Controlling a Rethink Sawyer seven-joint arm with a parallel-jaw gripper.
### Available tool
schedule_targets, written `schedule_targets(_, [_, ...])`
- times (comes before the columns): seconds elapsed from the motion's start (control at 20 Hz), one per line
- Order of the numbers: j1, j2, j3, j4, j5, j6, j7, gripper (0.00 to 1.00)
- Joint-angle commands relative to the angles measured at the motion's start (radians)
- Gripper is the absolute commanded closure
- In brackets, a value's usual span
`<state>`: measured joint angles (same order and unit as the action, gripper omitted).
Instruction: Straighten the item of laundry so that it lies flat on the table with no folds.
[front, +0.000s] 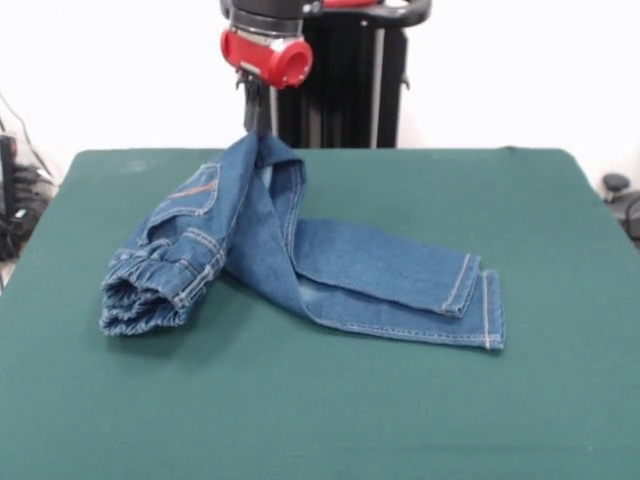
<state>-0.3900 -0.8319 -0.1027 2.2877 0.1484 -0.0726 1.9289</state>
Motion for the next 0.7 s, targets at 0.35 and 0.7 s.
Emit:
schedule_targets(0.35, [0.093, -0.063, 0.041, 0.133, 0.123, 0.093, 0.275, 1.0])
schedule_targets(0.7, [-0.088, 0.209, 0.109, -0.15, 0.004, -0.053, 0.102, 1.0])
